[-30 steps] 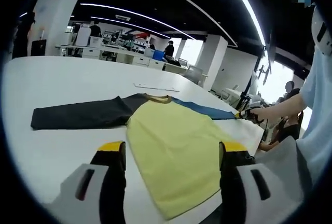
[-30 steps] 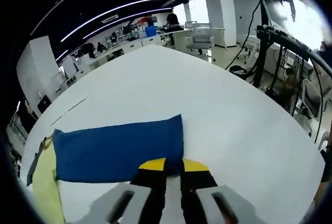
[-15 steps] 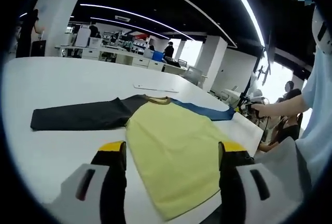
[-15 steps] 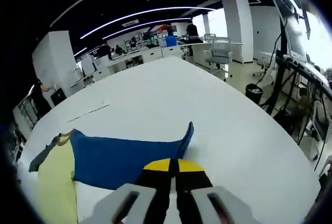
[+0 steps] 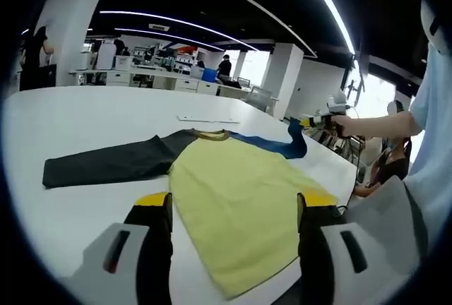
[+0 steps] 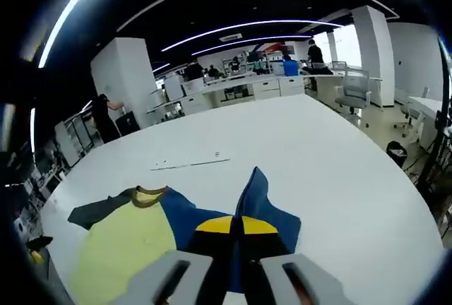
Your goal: Fold the garment on the visible template until the final outline fits inside the template.
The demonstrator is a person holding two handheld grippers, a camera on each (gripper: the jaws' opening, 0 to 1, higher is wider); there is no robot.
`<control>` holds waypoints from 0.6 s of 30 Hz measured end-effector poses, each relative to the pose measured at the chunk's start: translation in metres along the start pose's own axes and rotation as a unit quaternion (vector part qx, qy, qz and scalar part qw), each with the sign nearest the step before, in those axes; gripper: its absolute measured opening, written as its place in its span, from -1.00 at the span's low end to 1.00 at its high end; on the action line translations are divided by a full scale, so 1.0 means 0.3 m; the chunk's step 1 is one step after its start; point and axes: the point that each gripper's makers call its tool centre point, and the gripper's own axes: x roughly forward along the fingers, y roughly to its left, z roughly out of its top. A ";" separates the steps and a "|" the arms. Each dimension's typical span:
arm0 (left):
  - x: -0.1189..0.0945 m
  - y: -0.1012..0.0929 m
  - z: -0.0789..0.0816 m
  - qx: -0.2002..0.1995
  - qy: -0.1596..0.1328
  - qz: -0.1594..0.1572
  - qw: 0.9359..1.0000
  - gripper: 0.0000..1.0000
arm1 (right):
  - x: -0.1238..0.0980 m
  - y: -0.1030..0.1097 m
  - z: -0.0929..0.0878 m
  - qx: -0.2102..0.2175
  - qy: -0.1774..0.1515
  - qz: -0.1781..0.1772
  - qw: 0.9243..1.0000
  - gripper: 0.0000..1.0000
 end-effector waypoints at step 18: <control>0.001 -0.024 -0.007 0.017 0.008 -0.011 1.000 0.35 | 0.195 0.450 -0.048 -0.025 0.017 0.108 0.994 -1.00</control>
